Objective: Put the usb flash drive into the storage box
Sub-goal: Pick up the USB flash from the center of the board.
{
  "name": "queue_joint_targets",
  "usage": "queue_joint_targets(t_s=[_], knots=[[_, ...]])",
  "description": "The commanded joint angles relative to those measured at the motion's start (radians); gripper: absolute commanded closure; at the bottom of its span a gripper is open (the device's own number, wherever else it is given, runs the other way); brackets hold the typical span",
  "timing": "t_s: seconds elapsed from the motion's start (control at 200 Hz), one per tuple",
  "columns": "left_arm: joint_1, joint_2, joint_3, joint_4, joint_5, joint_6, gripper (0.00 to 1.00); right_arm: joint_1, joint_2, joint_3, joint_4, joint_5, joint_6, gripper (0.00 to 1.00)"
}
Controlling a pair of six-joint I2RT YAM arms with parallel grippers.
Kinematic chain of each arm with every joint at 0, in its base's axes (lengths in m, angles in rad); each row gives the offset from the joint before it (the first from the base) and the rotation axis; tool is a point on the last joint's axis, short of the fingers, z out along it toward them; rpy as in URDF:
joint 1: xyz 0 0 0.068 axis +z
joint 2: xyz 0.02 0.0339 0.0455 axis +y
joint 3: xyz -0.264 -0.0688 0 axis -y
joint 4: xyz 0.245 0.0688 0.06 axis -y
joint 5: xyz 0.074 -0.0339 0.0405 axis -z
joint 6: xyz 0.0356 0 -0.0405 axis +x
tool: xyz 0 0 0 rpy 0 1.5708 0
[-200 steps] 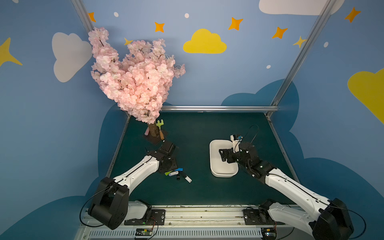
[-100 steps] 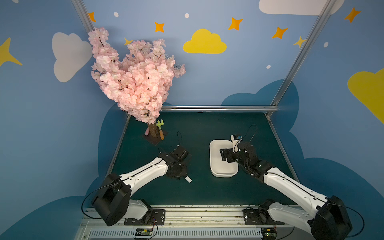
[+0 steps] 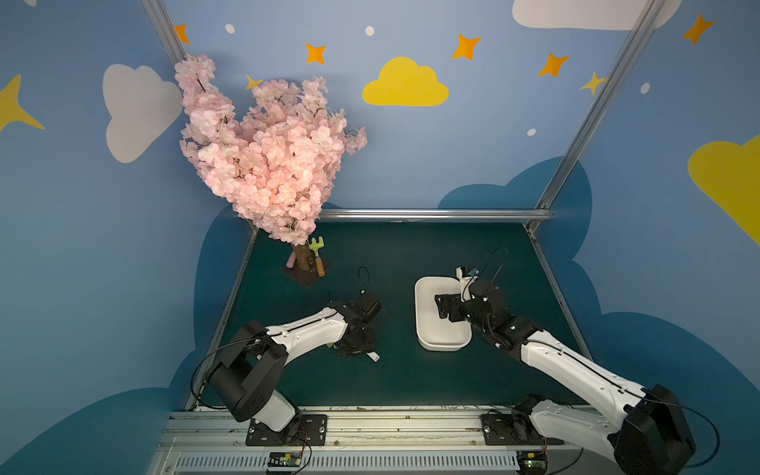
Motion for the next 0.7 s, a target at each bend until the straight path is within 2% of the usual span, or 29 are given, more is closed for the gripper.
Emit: queue_joint_targets(t_s=[0.0,0.696], knots=[[-0.004,0.029,0.008,0.012,-0.004,-0.01,0.51,0.007,0.001,0.01,0.008,0.01,-0.013,0.11],[0.001,0.109,0.074,-0.017,-0.087,-0.016,0.52,0.008,0.027,0.022,0.0,0.001,-0.012,0.11]])
